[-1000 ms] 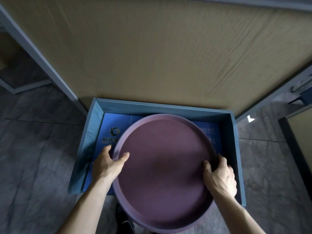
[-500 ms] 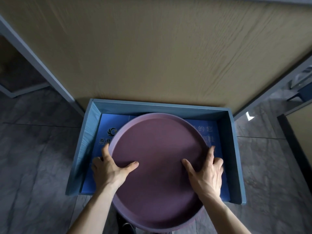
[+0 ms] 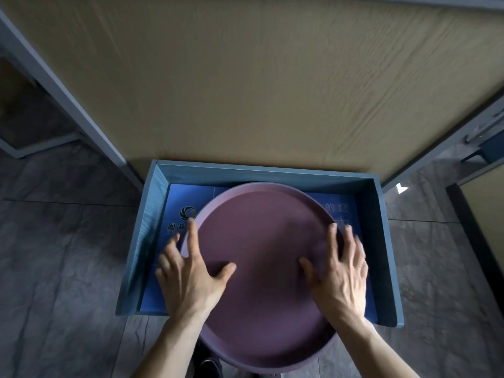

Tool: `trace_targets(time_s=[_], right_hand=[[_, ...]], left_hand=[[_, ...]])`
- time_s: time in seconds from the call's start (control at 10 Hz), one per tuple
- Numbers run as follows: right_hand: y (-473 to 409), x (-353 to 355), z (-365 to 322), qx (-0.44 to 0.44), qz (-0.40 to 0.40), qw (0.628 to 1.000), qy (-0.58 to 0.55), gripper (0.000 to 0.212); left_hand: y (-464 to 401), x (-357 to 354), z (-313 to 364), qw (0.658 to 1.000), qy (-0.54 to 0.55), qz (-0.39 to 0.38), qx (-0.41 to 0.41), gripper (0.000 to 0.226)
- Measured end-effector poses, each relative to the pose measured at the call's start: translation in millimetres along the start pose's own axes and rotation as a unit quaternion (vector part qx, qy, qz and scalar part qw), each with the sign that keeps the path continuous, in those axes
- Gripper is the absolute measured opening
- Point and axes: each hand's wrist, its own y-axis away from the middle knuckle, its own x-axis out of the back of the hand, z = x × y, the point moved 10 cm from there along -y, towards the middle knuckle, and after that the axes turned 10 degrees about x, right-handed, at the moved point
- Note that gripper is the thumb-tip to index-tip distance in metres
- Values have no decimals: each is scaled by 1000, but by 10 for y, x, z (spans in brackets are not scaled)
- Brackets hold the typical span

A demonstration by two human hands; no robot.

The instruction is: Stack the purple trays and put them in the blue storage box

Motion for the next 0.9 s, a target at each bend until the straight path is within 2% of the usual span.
trace_targets(time_s=[0.1, 0.3, 0.5, 0.7, 0.9], right_hand=[[66, -142, -249, 101, -61, 992, 33, 90], [137, -257, -213, 115, -84, 989, 35, 84], [143, -272, -217, 115, -90, 989, 34, 83], [105, -144, -237, 105, -145, 984, 15, 88], [78, 413, -280, 106, -163, 981, -19, 89]], left_hand=[[187, -142, 234, 993, -45, -28, -110, 127], [267, -230, 346, 977, -77, -43, -195, 118], [265, -296, 365, 975, -77, -80, -192, 117], [315, -121, 476, 973, -88, -100, -191, 108], [403, 416, 705, 973, -67, -94, -199, 100]])
